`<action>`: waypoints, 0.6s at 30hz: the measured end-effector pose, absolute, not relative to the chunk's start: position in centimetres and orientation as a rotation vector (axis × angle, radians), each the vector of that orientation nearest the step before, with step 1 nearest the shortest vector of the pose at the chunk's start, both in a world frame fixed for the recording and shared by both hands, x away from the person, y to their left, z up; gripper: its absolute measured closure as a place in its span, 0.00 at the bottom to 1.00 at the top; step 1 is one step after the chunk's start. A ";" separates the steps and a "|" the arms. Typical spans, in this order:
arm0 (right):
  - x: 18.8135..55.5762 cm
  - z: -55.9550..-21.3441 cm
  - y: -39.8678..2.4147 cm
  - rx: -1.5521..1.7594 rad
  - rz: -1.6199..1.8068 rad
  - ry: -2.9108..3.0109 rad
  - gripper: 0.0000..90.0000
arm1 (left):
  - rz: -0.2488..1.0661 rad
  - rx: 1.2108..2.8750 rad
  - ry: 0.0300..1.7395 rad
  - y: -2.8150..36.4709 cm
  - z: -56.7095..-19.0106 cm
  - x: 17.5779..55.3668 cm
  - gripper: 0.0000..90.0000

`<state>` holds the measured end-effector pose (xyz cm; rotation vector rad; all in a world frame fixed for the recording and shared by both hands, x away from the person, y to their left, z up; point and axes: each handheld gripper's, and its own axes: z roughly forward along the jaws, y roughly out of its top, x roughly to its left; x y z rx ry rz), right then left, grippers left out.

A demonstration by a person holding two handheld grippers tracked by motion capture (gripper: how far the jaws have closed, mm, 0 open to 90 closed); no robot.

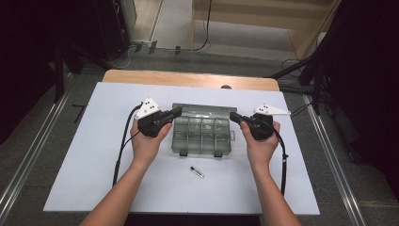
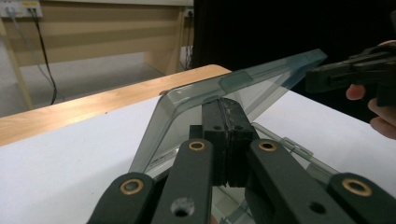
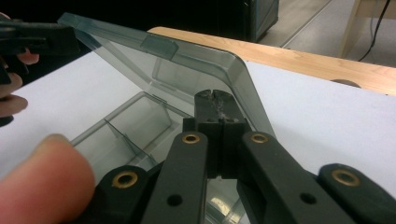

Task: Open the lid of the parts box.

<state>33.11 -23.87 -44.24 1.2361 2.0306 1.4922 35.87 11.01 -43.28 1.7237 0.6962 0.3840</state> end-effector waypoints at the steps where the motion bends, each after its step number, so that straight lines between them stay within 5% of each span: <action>1: 33.2 -44.2 -23.8 1.233 1.492 2.029 1.00 | 0.387 1.725 0.690 11.0 -43.3 35.8 0.97; 10: 33.6 -43.8 -23.7 1.229 1.479 2.031 1.00 | 0.438 1.705 0.637 12.4 -42.8 34.7 0.76; 16: 33.9 -43.5 -23.8 1.234 1.485 2.022 1.00 | 0.442 1.701 0.738 13.4 -43.5 35.6 0.34; 18: 34.1 -43.6 -23.8 1.241 1.485 2.019 1.00 | 0.422 1.710 0.800 13.3 -43.8 36.4 0.07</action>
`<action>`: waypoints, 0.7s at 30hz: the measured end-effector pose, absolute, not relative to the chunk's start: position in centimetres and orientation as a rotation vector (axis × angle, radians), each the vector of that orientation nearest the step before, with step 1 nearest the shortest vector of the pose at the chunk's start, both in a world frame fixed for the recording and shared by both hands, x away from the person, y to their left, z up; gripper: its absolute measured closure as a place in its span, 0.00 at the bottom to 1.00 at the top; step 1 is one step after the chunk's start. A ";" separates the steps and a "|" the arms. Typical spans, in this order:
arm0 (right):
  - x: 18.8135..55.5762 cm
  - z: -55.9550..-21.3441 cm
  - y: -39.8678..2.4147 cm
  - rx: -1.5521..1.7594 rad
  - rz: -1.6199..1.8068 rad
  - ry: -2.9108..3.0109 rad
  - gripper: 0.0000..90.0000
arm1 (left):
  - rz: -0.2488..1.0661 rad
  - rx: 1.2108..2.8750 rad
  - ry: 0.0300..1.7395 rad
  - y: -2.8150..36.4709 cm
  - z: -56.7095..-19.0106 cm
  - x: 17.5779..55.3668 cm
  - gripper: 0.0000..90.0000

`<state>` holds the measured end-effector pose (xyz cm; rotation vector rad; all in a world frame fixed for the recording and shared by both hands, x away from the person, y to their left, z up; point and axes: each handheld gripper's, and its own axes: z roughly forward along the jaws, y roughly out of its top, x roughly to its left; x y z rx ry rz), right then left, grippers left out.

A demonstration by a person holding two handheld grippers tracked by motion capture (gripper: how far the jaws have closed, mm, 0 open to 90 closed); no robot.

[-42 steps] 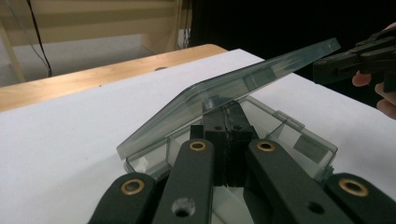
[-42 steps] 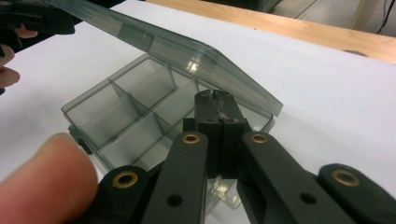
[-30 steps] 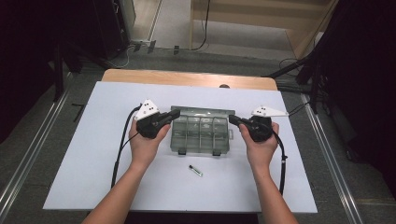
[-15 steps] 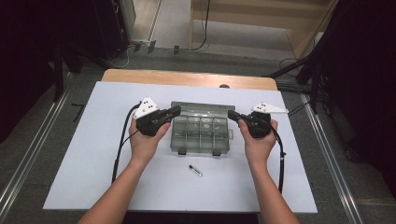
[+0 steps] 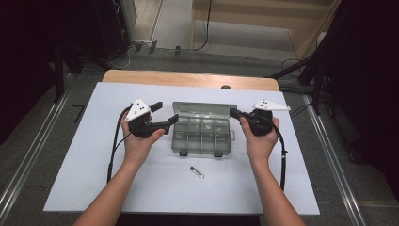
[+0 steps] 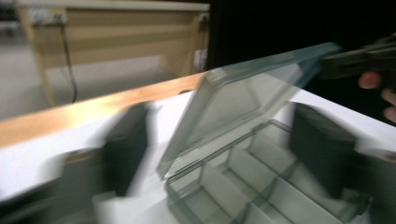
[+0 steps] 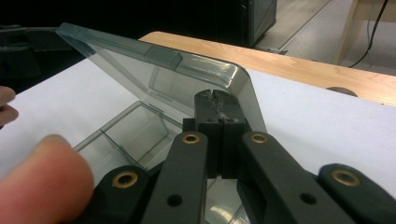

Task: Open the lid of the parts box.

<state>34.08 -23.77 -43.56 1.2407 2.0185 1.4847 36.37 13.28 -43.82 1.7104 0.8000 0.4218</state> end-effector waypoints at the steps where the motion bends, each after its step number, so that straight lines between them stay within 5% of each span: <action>1: 34.2 -43.6 -23.8 1.241 1.487 2.021 1.00 | 0.418 1.716 0.824 13.2 -44.0 36.7 0.00; 8: 34.6 -43.5 -23.6 1.245 1.469 2.004 1.00 | 0.405 1.761 0.888 12.1 -45.2 39.0 0.00; 9: 34.7 -43.4 -23.5 1.248 1.467 2.001 1.00 | 0.407 1.764 0.889 12.0 -45.4 39.3 0.05; 10: 34.9 -43.4 -23.5 1.244 1.462 1.998 1.00 | 0.398 1.765 0.888 11.9 -45.5 39.5 0.21; 12: 35.0 -43.4 -23.5 1.247 1.462 1.995 1.00 | 0.417 1.766 0.897 11.6 -45.7 39.8 0.25; 18: 35.5 -43.3 -23.5 1.242 1.445 1.991 1.00 | 0.414 1.768 0.891 11.4 -46.0 40.6 0.57; 21: 35.5 -43.4 -23.6 1.242 1.439 1.993 1.00 | 0.429 1.765 0.887 11.3 -46.0 40.6 0.61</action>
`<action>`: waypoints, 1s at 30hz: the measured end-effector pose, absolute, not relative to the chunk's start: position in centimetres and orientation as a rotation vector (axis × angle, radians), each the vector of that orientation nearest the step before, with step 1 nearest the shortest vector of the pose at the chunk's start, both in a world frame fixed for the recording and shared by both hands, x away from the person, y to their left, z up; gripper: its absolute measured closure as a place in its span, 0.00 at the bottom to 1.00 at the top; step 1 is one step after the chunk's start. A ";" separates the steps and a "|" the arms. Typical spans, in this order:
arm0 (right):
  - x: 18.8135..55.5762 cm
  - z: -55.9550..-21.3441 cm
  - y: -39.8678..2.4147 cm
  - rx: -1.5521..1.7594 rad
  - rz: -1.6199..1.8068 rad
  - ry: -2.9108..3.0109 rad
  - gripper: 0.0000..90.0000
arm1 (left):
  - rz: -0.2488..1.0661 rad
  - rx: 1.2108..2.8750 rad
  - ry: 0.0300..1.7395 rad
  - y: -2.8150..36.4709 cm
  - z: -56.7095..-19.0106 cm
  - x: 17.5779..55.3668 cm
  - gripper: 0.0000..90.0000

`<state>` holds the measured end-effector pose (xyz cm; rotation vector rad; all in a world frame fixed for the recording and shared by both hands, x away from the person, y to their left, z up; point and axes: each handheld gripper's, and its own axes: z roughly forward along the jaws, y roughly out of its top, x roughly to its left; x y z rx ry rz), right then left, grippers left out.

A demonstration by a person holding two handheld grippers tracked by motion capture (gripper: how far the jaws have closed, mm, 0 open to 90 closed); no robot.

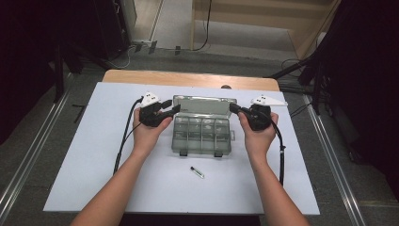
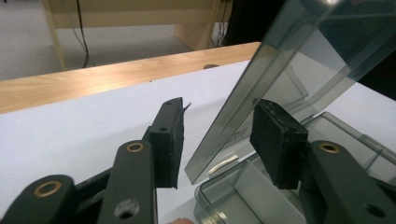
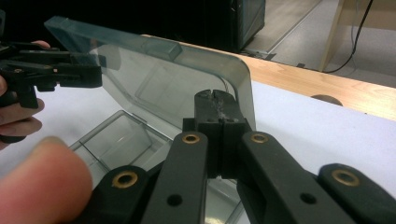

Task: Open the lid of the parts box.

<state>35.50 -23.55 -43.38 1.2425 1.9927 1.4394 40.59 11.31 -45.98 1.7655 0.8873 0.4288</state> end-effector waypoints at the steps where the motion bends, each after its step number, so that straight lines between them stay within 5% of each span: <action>1: 35.5 -43.4 -23.6 1.242 1.440 1.993 1.00 | 0.427 1.765 0.880 11.3 -46.0 40.5 0.66; 7: 34.8 -43.1 -23.5 1.181 1.446 1.985 1.00 | 0.450 1.752 0.881 11.1 -46.0 40.6 0.82; 11: 34.3 -43.0 -23.6 1.150 1.455 1.975 0.99 | 0.445 1.730 0.900 11.3 -46.0 40.7 0.83; 14: 33.8 -43.2 -23.9 1.145 1.468 1.938 0.84 | 0.445 1.728 0.899 11.3 -46.0 40.8 0.84; 15: 33.8 -43.5 -24.3 1.155 1.469 1.900 0.71 | 0.440 1.726 0.899 11.3 -46.1 40.8 0.85; 16: 33.8 -43.5 -24.3 1.155 1.469 1.900 0.71 | 0.441 1.726 0.899 11.3 -46.1 40.8 0.85; 23: 34.8 -44.9 -24.2 1.248 1.381 1.802 0.15 | 0.434 1.721 0.904 11.3 -46.2 41.0 0.85; 26: 35.2 -45.7 -23.8 1.321 1.385 1.751 0.10 | 0.430 1.722 0.907 11.3 -46.3 41.0 0.85; 30: 35.9 -46.5 -23.6 1.383 1.408 1.732 0.21 | 0.429 1.724 0.909 11.3 -46.3 41.1 0.85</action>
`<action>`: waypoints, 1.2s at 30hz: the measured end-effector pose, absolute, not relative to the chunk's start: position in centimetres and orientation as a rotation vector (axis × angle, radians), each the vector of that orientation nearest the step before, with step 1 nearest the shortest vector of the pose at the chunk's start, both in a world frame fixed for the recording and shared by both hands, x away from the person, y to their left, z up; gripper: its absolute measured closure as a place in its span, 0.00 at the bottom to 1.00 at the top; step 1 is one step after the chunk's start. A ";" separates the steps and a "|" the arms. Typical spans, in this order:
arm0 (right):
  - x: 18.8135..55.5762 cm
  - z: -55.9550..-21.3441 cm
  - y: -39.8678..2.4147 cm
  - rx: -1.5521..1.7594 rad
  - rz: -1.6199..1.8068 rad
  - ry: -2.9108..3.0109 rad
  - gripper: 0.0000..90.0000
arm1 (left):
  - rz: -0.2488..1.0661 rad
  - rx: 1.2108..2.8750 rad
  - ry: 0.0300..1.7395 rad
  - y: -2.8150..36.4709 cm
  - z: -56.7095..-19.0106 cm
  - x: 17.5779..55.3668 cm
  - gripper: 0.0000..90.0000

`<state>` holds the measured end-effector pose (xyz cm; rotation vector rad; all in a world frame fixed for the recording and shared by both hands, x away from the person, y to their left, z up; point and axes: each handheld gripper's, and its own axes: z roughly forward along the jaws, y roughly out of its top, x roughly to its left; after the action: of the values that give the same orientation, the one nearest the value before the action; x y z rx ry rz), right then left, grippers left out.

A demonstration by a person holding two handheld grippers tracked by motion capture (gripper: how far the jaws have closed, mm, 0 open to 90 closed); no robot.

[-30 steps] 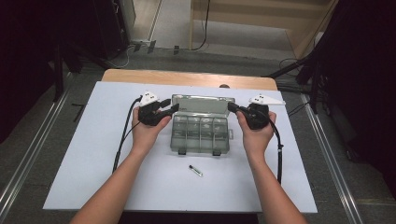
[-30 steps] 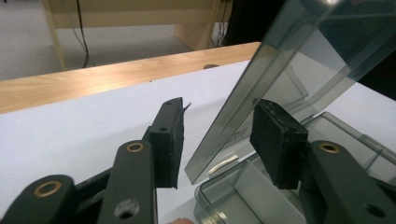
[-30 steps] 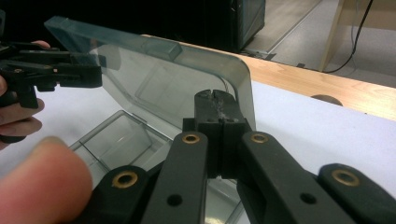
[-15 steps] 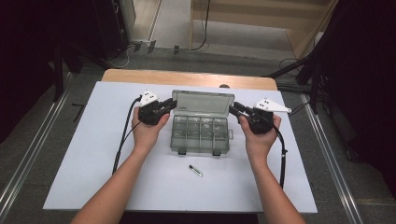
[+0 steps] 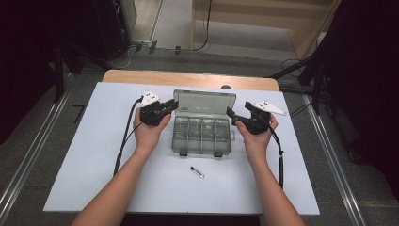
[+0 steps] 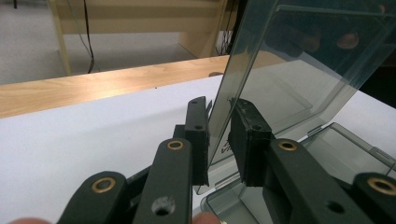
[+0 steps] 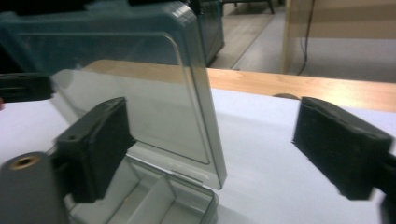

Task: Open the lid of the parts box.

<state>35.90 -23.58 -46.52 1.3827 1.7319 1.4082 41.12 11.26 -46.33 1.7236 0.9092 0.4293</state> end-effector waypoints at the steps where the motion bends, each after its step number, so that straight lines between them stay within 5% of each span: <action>1: 36.0 -46.8 -23.4 1.384 1.406 1.725 0.36 | 0.431 1.723 0.910 11.2 -46.3 41.1 0.85; 13: 37.6 -48.4 -22.5 1.491 1.336 1.774 0.93 | 0.433 1.724 0.941 10.9 -46.6 41.7 0.85; 36: 39.2 -48.5 -22.2 1.577 1.270 1.784 0.98 | 0.403 1.771 1.085 10.1 -47.8 43.5 0.94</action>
<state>39.18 -22.19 -48.48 1.5766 1.7840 1.2700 43.49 10.07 -47.77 1.7710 1.0847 0.4029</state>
